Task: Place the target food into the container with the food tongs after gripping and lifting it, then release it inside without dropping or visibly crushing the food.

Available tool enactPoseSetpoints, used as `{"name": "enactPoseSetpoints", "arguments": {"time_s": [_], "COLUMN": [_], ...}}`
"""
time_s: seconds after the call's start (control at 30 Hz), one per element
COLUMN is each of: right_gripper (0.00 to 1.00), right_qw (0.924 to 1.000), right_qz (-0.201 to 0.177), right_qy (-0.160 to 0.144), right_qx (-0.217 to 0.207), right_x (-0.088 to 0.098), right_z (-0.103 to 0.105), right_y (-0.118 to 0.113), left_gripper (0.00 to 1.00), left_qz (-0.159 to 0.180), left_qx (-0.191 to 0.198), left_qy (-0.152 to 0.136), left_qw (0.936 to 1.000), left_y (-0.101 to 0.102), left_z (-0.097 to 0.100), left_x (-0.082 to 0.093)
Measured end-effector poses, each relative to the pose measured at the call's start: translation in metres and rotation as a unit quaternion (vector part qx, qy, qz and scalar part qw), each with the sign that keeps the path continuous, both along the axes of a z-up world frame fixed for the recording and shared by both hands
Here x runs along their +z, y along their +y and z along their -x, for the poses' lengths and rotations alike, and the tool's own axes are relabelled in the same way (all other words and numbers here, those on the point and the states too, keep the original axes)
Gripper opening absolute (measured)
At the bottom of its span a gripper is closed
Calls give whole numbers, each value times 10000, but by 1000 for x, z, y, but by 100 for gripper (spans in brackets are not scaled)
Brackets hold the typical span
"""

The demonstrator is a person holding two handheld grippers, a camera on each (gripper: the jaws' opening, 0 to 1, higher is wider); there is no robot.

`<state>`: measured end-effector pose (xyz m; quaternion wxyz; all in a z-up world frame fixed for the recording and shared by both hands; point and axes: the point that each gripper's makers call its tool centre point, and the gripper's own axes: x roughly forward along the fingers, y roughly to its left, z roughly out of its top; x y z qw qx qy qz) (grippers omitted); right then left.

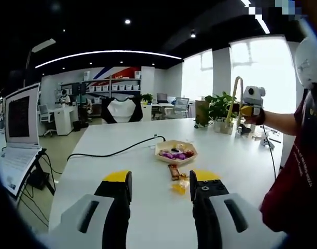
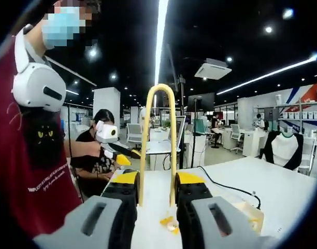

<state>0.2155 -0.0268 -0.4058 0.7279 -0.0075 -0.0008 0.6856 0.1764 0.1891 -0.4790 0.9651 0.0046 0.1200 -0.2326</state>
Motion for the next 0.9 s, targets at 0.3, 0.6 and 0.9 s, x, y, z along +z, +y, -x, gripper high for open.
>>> {"name": "enactPoseSetpoints", "arguments": {"time_s": [0.3, 0.6, 0.9], "right_gripper": [23, 24, 22], "right_qw": [9963, 9907, 9883], "right_qz": [359, 734, 794], "right_qy": [-69, -237, -56], "right_qx": [778, 1120, 1300], "right_x": [-21, -52, -78], "right_z": [1, -7, -17], "right_y": [36, 66, 81], "left_gripper": [48, 47, 47], "left_qz": [-48, -72, -159], "left_qx": [199, 366, 480], "left_qy": [102, 274, 434], "left_qw": [9997, 9989, 9978], "left_y": [18, 34, 46], "left_z": [9, 12, 10], "left_x": [-4, -16, -23]}}
